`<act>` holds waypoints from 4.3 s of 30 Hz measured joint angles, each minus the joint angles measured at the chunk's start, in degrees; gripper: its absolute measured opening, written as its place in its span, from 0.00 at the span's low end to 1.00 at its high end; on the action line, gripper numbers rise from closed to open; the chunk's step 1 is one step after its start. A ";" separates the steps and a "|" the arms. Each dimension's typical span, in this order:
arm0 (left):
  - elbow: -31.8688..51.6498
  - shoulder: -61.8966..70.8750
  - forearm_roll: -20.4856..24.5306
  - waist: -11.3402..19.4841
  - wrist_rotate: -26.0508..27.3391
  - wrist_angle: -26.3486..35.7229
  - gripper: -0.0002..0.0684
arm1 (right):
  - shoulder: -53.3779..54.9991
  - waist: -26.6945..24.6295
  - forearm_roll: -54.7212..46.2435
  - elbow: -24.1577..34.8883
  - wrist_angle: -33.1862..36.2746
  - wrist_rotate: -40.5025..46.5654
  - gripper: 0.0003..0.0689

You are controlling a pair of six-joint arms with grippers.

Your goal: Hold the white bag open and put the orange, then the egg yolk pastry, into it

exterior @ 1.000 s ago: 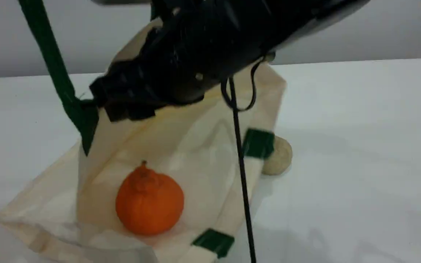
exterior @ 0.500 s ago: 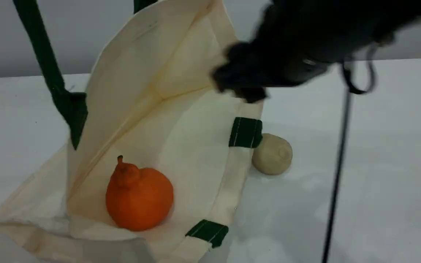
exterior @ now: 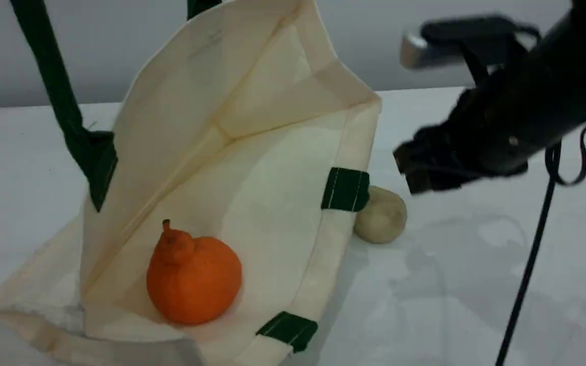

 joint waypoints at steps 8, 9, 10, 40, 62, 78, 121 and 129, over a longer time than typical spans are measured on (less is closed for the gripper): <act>0.00 0.00 0.00 0.00 0.00 0.00 0.10 | 6.41 -1.29 0.00 -3.45 7.46 0.00 0.54; 0.00 0.00 0.00 0.00 0.00 0.05 0.10 | 6.65 -1.29 0.07 -4.01 7.39 0.00 0.54; 0.00 0.00 -0.03 0.00 0.00 0.05 0.10 | 6.73 -1.29 0.07 -4.67 7.39 0.00 0.54; 0.00 0.00 -0.17 0.00 -0.73 0.27 0.10 | 16.55 -1.29 0.47 -11.54 10.75 -0.04 0.43; 0.00 0.00 -0.52 0.00 -0.71 -0.21 0.11 | -10.22 -1.18 0.13 3.74 -0.06 0.08 0.02; 0.00 0.00 -5.76 0.00 0.56 1.42 0.11 | -21.76 6.41 -0.06 9.12 24.72 0.03 0.02; 0.00 0.00 -6.19 -0.05 0.83 2.68 0.11 | 7.94 16.23 0.30 -18.49 14.75 1.86 0.02; 0.00 0.00 -6.24 -0.05 0.83 2.74 0.11 | 7.94 16.23 0.25 -18.49 14.34 1.23 0.16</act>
